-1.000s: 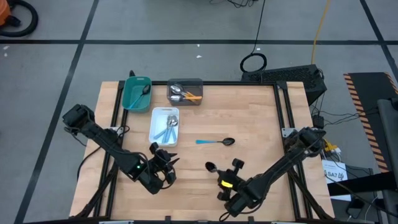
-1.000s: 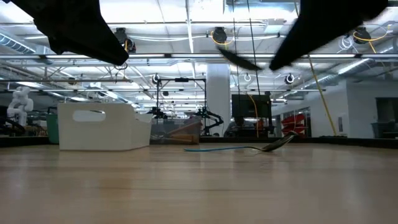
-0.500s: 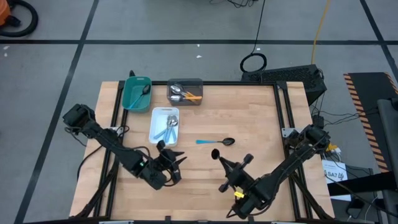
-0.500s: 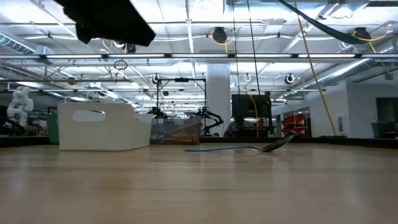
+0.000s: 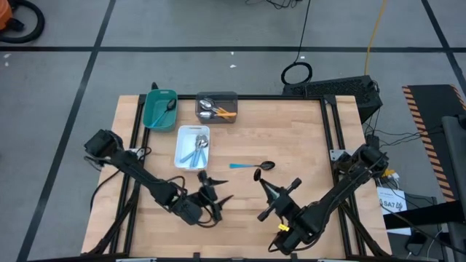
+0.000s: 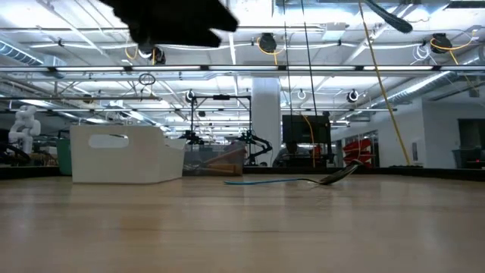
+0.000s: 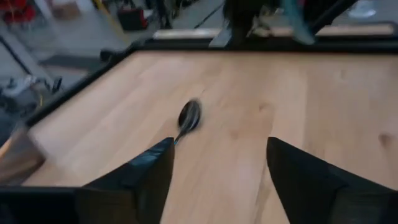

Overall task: Sort silverware by color (type)
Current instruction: Put the bottom blue spoon into the green bin

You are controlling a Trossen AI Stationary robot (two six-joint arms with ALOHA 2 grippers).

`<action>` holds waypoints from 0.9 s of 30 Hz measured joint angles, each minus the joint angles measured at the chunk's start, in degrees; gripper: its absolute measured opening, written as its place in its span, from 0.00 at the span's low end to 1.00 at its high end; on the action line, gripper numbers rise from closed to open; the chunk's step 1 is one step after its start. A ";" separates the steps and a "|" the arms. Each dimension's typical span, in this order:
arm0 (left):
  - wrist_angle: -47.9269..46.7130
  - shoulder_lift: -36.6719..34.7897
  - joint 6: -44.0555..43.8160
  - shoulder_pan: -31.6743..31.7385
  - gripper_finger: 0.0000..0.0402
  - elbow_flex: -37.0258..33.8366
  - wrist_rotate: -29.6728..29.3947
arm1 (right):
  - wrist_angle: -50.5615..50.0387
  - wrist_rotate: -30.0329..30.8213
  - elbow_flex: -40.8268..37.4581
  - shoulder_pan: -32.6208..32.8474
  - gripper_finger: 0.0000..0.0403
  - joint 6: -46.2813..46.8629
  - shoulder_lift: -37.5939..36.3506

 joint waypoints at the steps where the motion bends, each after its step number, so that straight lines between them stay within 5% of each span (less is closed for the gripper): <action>1: 2.10 1.16 2.00 0.08 0.65 0.85 0.02 | -0.03 0.41 0.00 0.00 0.02 0.32 -0.45; 9: 3.49 12.25 8.74 1.99 0.69 14.88 -0.07 | 2.45 1.35 0.04 0.39 0.02 0.09 -1.40; 17: -0.24 23.66 5.61 4.38 0.69 29.88 -0.44 | 2.94 1.31 0.04 1.07 0.02 -0.09 -1.40; 27: 12.11 26.98 9.45 4.67 0.69 27.85 -1.52 | 2.79 1.24 0.04 4.11 0.02 -2.12 -1.94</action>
